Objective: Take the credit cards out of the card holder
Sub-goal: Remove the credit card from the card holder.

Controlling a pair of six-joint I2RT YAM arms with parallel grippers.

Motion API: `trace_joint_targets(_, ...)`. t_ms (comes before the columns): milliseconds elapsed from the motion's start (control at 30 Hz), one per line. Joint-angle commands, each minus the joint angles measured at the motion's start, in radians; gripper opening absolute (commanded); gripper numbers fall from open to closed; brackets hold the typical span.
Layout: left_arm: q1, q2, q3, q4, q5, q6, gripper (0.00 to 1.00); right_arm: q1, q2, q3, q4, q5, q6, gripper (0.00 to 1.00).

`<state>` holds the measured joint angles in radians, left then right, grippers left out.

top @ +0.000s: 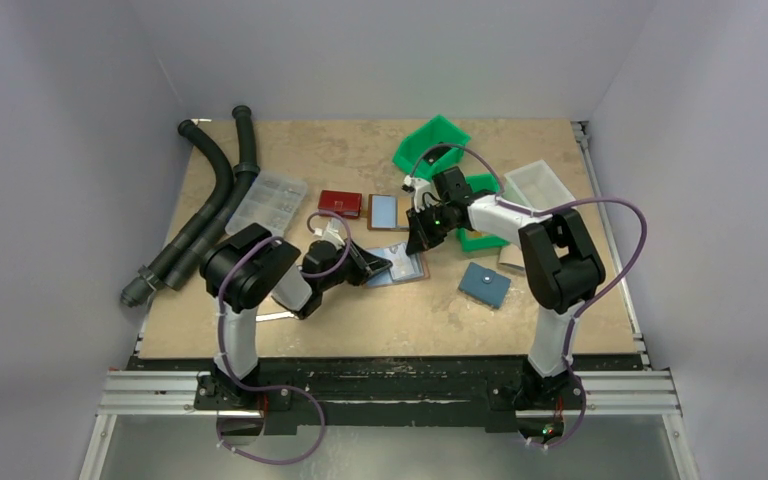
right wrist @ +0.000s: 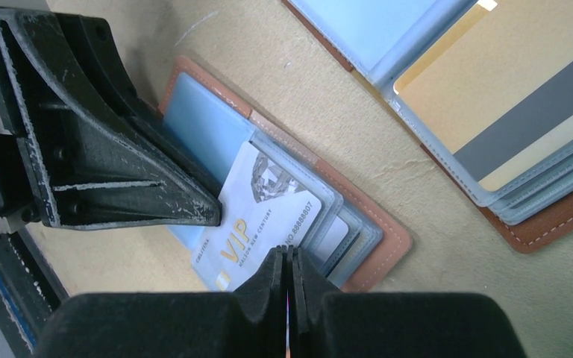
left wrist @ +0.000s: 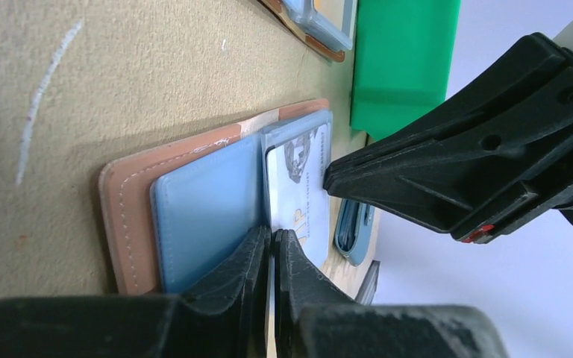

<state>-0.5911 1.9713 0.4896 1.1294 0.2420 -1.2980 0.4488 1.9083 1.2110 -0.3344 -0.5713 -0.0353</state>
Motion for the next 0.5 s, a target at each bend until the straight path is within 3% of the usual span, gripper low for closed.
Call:
trace_joint_targets(0,-0.005,0.06,-0.018,0.223,0.007,-0.049,0.04,0.081,0.083,-0.024,-0.072,-0.093,-0.002,0.0)
trace_joint_targets(67,-0.005,0.083,-0.032,0.302,0.009,-0.076,0.05,0.082,0.084,-0.024,-0.069,-0.085,0.0,0.0)
trace_joint_targets(233,-0.006,0.09,-0.04,0.306,-0.003,-0.087,0.26,0.082,0.086,-0.024,-0.071,-0.089,0.002,0.0)
trace_joint_targets(467,-0.006,0.035,-0.023,0.158,-0.021,-0.045,0.27,0.085,0.094,-0.018,-0.097,-0.164,-0.005,0.0)
